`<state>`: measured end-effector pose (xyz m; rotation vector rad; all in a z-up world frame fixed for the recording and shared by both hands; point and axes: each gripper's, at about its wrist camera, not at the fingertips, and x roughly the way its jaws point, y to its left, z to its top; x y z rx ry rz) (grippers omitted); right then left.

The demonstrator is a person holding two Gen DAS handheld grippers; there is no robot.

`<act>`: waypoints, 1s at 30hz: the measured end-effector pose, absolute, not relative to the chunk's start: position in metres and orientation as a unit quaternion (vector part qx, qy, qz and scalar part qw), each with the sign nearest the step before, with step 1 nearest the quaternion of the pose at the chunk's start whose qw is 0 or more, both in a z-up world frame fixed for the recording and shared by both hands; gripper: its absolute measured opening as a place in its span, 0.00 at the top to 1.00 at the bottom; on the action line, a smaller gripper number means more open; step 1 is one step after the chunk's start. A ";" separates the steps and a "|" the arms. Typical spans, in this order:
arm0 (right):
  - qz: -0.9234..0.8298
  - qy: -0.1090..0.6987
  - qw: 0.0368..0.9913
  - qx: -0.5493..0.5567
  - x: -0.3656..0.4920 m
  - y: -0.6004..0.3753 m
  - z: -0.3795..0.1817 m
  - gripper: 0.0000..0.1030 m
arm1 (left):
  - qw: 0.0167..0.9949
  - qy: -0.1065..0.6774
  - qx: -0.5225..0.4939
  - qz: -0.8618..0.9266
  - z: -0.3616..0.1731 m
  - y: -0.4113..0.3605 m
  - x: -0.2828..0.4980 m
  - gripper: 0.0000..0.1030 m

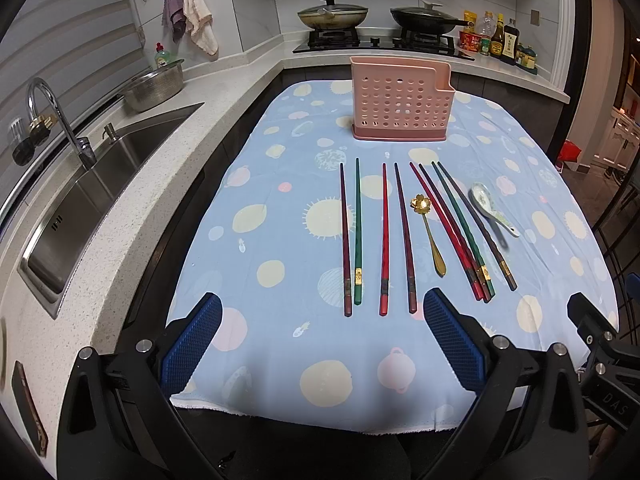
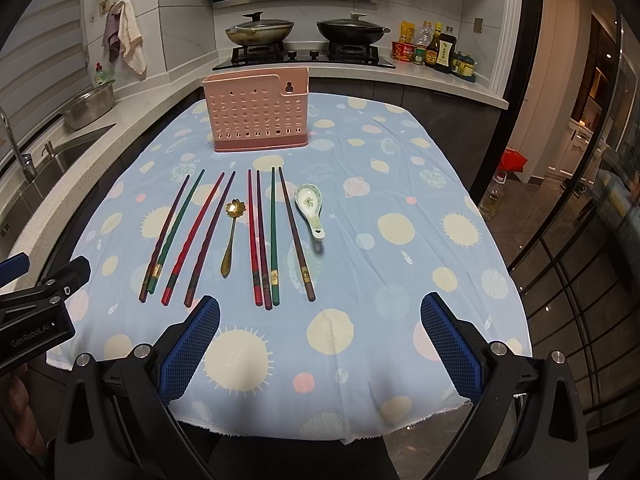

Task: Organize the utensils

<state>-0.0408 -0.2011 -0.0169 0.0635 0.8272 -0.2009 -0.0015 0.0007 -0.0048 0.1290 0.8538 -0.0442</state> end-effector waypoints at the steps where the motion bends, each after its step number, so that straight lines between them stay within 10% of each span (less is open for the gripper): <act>1: -0.098 0.401 0.910 0.030 -0.041 -0.201 -0.017 0.06 | 0.908 0.414 0.063 -0.022 -0.005 0.000 -0.001 0.07; 30: -0.100 0.403 0.909 0.031 -0.040 -0.201 -0.017 0.06 | 0.908 0.413 0.064 -0.021 -0.005 0.000 -0.002 0.07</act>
